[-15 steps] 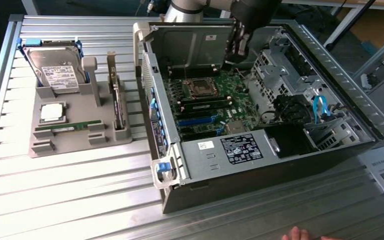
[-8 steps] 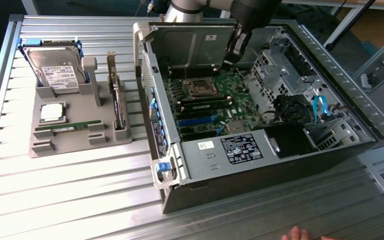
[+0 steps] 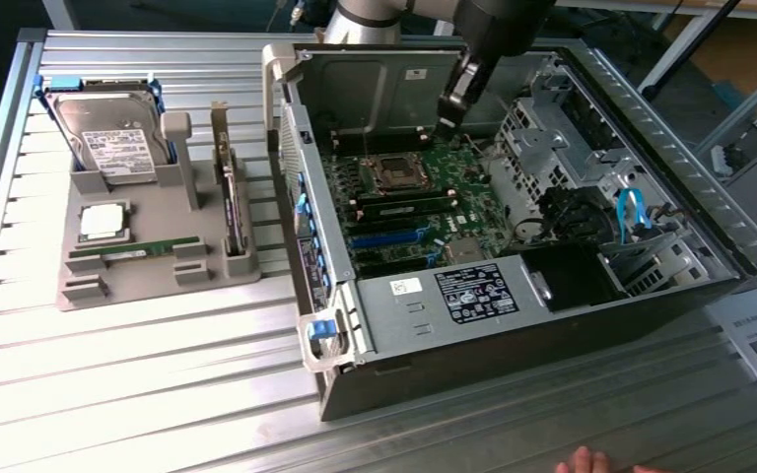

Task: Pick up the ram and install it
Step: 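Press down the ram until it locks into place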

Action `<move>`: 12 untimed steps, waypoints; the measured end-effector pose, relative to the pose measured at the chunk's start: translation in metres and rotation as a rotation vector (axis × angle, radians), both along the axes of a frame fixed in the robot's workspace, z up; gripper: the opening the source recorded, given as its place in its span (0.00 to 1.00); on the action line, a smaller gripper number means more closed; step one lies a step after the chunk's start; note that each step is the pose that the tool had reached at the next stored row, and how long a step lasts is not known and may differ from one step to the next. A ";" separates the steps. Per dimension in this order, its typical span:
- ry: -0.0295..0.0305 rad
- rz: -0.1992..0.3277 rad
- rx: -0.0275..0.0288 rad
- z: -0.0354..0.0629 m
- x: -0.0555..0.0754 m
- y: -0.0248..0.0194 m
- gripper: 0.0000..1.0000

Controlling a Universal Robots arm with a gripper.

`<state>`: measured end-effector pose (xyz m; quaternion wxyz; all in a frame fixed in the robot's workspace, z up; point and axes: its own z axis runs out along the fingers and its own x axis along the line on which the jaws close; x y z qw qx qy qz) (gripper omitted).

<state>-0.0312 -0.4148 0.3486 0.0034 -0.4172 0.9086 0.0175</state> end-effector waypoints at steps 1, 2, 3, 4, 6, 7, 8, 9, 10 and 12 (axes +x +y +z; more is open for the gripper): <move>0.0000 -0.019 0.0000 -0.0002 0.000 0.0000 0.10; 0.0000 -0.035 0.0000 -0.0003 0.000 0.0000 0.10; 0.0000 -0.057 0.0000 -0.0004 0.000 0.0000 0.10; 0.0000 -0.074 0.0000 -0.0005 0.000 0.0000 0.10; 0.0000 -0.114 0.0000 -0.0008 0.000 0.0000 0.10; 0.0000 -0.129 0.0000 -0.0009 0.000 0.0000 0.10; 0.0000 -0.165 0.0000 -0.0011 0.000 0.0000 0.10; 0.0000 -0.191 0.0000 -0.0012 0.000 0.0000 0.10; 0.0000 -0.213 0.0000 -0.0014 0.000 0.0000 0.10; 0.0000 -0.247 0.0000 -0.0016 0.000 0.0000 0.10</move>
